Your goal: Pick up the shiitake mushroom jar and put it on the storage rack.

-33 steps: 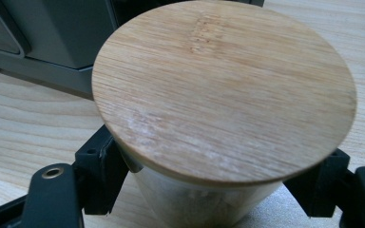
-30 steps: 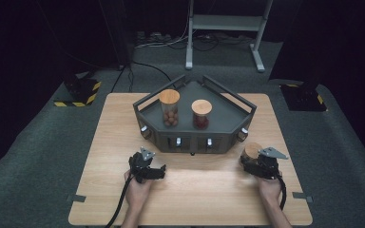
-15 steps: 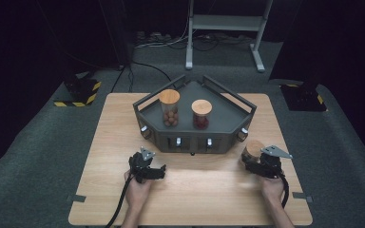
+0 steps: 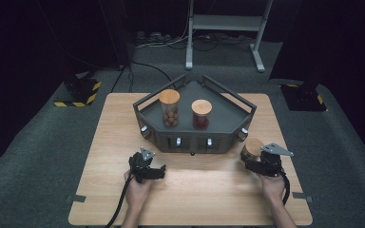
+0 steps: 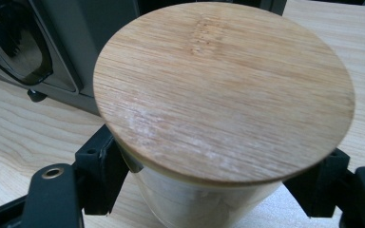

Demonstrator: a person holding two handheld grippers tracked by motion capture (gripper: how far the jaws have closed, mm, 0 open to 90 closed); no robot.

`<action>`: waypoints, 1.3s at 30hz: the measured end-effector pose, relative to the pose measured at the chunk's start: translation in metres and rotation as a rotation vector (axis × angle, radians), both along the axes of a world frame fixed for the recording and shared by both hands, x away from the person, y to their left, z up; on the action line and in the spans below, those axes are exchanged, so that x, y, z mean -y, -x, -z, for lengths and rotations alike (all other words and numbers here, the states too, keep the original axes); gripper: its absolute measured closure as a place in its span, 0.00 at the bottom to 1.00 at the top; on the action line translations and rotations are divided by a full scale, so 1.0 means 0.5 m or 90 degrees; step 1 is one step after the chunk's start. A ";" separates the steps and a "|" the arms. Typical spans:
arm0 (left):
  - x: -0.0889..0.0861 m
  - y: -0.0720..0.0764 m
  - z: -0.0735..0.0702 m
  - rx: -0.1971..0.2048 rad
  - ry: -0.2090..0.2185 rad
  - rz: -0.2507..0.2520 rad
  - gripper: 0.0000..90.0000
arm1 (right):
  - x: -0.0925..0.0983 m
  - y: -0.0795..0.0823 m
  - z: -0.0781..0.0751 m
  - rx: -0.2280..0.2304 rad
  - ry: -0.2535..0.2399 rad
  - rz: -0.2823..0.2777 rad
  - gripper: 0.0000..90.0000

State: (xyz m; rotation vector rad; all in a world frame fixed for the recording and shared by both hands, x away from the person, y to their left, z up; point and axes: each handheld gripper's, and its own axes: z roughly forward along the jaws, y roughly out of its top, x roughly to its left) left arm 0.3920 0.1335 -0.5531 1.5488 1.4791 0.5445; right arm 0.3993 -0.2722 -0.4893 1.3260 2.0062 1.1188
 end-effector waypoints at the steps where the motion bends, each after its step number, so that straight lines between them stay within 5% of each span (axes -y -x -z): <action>1: 0.000 0.000 0.000 0.000 0.000 0.000 0.05 | 0.000 0.000 -0.002 -0.001 -0.001 0.000 0.28; 39: 0.000 0.000 0.000 -0.001 -0.001 0.000 0.05 | 0.004 0.004 -0.074 0.007 0.009 -0.032 0.28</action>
